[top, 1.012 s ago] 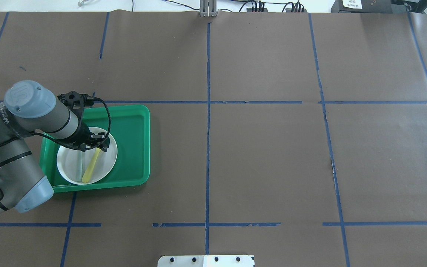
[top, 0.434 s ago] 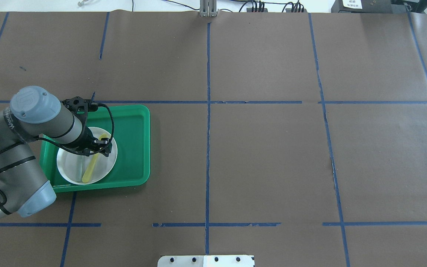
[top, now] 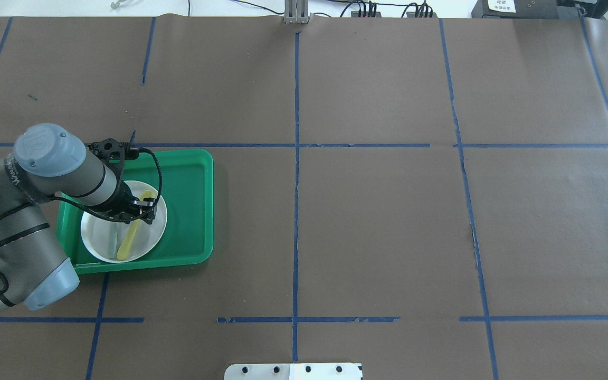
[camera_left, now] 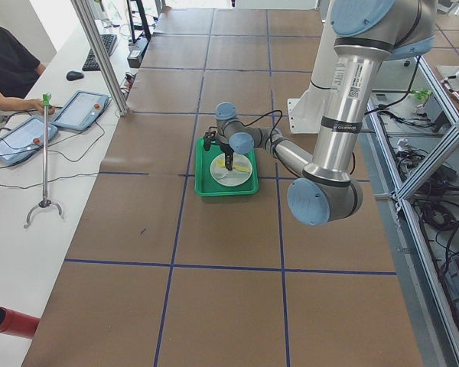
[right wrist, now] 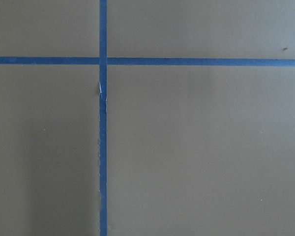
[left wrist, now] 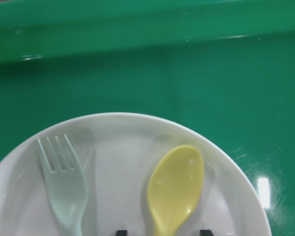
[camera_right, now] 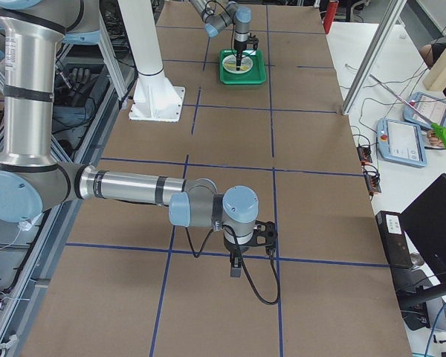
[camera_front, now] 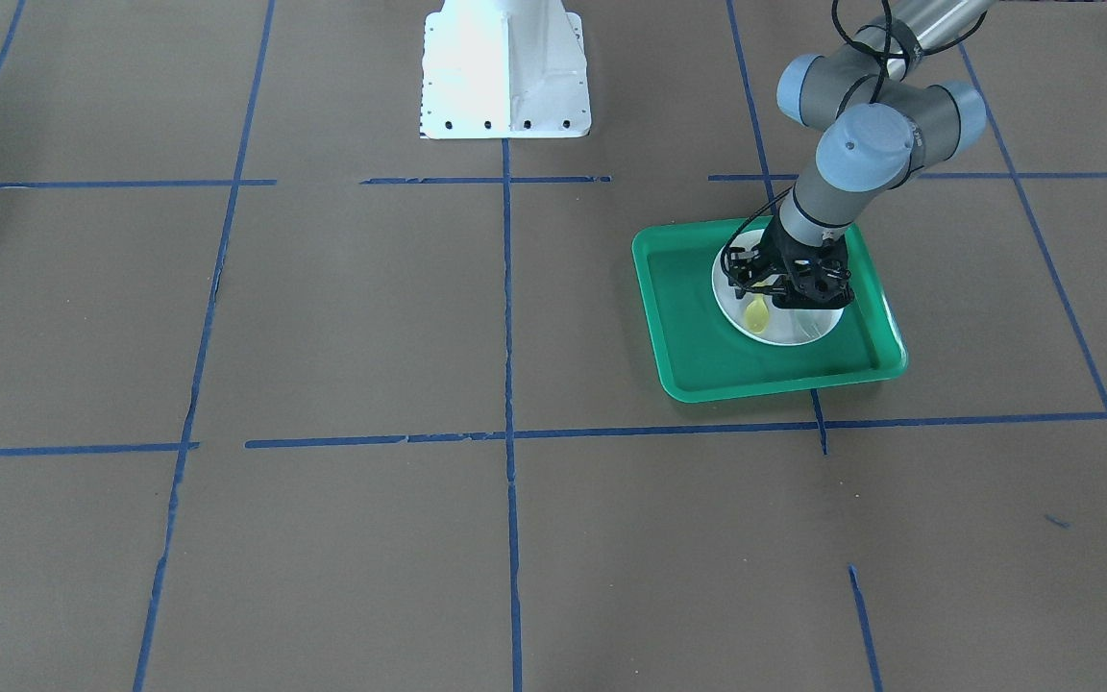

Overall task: Place spoon
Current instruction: 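Lower the left gripper and close it on the yellow spoon's handle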

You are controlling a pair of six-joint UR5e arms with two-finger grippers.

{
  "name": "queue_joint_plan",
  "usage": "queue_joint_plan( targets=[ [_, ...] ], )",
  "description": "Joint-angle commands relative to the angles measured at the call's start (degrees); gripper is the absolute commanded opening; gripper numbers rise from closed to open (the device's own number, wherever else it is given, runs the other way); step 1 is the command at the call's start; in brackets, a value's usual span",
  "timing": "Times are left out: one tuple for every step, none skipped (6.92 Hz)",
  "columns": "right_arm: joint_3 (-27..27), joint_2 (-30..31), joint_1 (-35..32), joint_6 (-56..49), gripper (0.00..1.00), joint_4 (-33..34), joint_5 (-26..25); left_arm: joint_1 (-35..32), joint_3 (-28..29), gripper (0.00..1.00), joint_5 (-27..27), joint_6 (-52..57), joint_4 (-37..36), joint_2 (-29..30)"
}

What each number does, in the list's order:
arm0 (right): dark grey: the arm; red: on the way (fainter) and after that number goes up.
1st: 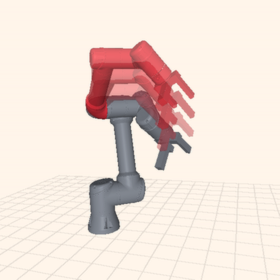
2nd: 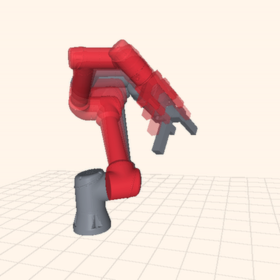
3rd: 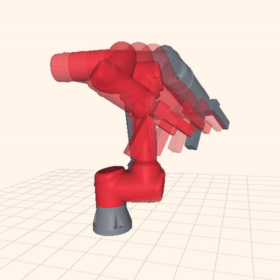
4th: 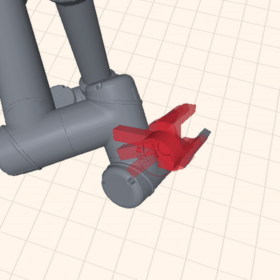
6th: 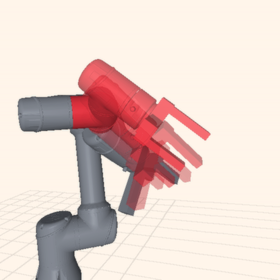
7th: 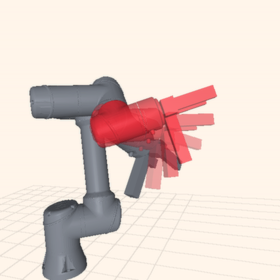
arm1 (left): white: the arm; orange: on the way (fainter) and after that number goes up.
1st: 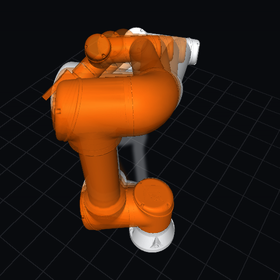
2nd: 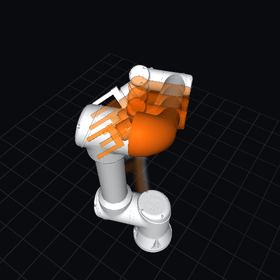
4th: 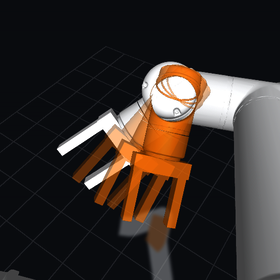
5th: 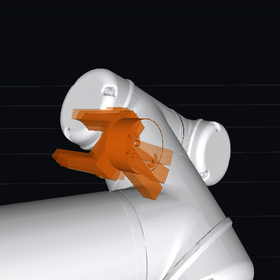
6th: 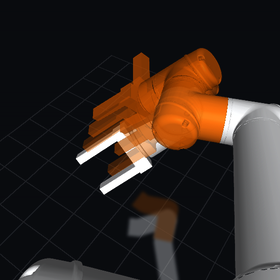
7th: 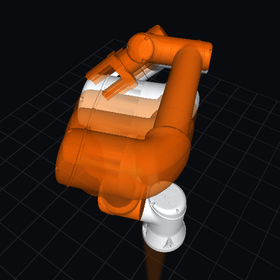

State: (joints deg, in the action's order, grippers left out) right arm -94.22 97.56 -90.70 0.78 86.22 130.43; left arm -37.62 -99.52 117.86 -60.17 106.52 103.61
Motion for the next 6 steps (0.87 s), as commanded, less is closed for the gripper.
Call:
queue_joint_plan(
  targets=[
    [0.0, 0.0, 0.0, 0.01, 1.0, 0.0, 0.0, -0.08, -0.58, 0.24, 0.0, 0.22, 0.0, -0.42],
    [0.0, 0.0, 0.0, -0.08, 1.0, 0.0, 0.0, -0.08, -0.67, 0.14, 0.0, 0.4, 0.0, -0.42],
    [0.0, 0.0, 0.0, 0.01, 1.0, 0.0, 0.0, -0.08, -0.76, 0.07, 0.0, 0.49, 0.0, -0.51],
    [0.0, 0.0, 0.0, 0.01, 1.0, 0.0, 0.0, -0.17, -0.76, 0.01, 0.0, 0.49, 0.0, -0.51],
    [0.0, 0.0, 0.0, 0.01, 1.0, 0.0, 0.0, -0.26, -1.11, 0.0, 0.0, 0.58, 0.0, -0.51],
    [0.0, 0.0, 0.0, -0.08, 1.0, 0.0, 0.0, -0.69, -2.42, 0.0, 0.0, 1.19, -0.17, -0.77]
  ],
)
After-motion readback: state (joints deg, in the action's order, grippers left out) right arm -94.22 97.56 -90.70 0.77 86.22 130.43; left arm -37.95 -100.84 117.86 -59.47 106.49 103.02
